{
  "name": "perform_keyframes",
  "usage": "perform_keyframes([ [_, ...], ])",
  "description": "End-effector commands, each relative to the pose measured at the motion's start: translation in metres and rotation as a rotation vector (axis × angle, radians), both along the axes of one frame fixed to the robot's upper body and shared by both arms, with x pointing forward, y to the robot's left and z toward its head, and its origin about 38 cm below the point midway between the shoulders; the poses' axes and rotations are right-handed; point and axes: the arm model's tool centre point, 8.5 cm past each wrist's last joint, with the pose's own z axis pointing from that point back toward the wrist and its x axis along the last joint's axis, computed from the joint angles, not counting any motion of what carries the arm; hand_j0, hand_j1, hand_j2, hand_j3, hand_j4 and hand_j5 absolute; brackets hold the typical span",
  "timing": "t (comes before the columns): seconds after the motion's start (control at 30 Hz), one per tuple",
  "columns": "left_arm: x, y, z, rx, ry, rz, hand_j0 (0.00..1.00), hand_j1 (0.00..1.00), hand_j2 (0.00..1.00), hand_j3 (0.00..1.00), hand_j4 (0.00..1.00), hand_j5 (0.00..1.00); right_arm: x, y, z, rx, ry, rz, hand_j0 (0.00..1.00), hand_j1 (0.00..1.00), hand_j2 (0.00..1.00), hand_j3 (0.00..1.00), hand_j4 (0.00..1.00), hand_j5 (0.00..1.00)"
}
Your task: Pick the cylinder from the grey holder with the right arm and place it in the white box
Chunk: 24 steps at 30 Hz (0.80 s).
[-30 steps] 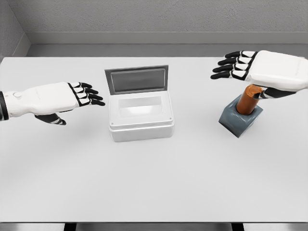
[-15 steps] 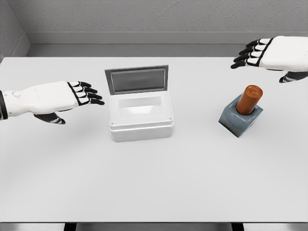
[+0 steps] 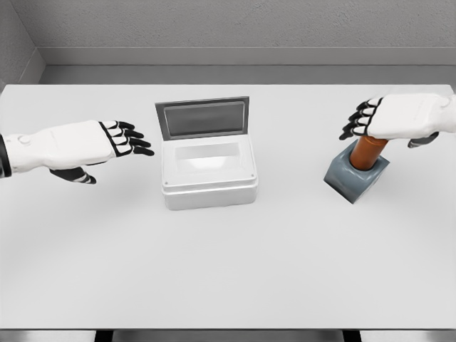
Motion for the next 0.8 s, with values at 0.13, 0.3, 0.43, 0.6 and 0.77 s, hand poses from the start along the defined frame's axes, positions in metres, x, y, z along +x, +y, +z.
perform_keyframes([
  [0.13,0.0,0.0,0.0,-0.005,0.004,0.002,1.0,1.0,1.0,1.0,1.0,1.0,-0.005,0.015,-0.016,-0.034,0.017,0.048,1.0,1.0,1.0,1.0,1.0,1.0],
  [0.3,0.0,0.0,0.0,-0.005,0.002,0.003,1.0,1.0,1.0,1.0,1.0,1.0,-0.004,0.015,-0.014,-0.034,0.011,0.047,1.0,1.0,1.0,1.0,1.0,1.0],
  [0.43,0.0,0.001,-0.002,0.008,0.0,0.003,1.0,1.0,1.0,1.0,1.0,1.0,-0.004,0.014,-0.015,-0.037,0.012,0.044,1.0,1.0,1.0,1.0,1.0,1.0],
  [0.6,0.0,0.001,-0.001,0.007,-0.002,0.004,1.0,1.0,1.0,1.0,1.0,1.0,-0.001,0.008,-0.017,-0.039,0.017,0.023,1.0,1.0,1.0,1.0,1.0,1.0],
  [0.77,0.0,0.001,-0.001,0.007,-0.002,0.004,1.0,1.0,1.0,1.0,1.0,1.0,0.0,0.006,-0.013,-0.043,0.009,0.018,1.0,1.0,1.0,1.0,1.0,1.0],
])
